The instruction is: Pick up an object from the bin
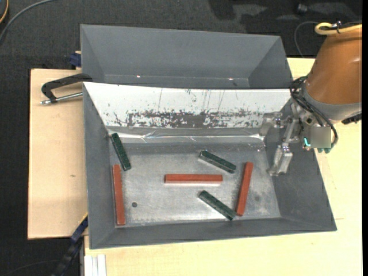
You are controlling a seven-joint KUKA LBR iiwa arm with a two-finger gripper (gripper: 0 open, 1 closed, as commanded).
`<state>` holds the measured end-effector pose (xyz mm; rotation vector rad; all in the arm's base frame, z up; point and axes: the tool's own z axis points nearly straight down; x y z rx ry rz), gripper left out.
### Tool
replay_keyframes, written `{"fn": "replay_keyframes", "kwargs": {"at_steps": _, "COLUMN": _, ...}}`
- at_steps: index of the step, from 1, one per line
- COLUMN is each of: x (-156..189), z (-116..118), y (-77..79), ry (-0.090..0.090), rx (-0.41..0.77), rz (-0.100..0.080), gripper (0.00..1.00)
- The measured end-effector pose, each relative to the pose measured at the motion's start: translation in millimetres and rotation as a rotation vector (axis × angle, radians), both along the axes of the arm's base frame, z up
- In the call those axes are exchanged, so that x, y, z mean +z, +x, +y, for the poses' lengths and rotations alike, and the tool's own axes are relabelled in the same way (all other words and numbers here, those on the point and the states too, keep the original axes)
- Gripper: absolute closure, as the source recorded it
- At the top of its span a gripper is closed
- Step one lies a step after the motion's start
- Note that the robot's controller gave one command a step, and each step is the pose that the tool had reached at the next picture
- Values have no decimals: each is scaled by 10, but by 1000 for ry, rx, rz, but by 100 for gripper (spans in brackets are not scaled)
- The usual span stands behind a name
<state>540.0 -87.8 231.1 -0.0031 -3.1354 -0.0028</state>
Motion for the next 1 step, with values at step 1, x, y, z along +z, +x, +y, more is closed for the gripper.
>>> {"fn": "replay_keyframes", "kwargs": {"at_steps": 1, "x": -1438, "z": 203, "y": -127, "ry": 2, "rx": 252, "rz": -1, "gripper": 0}}
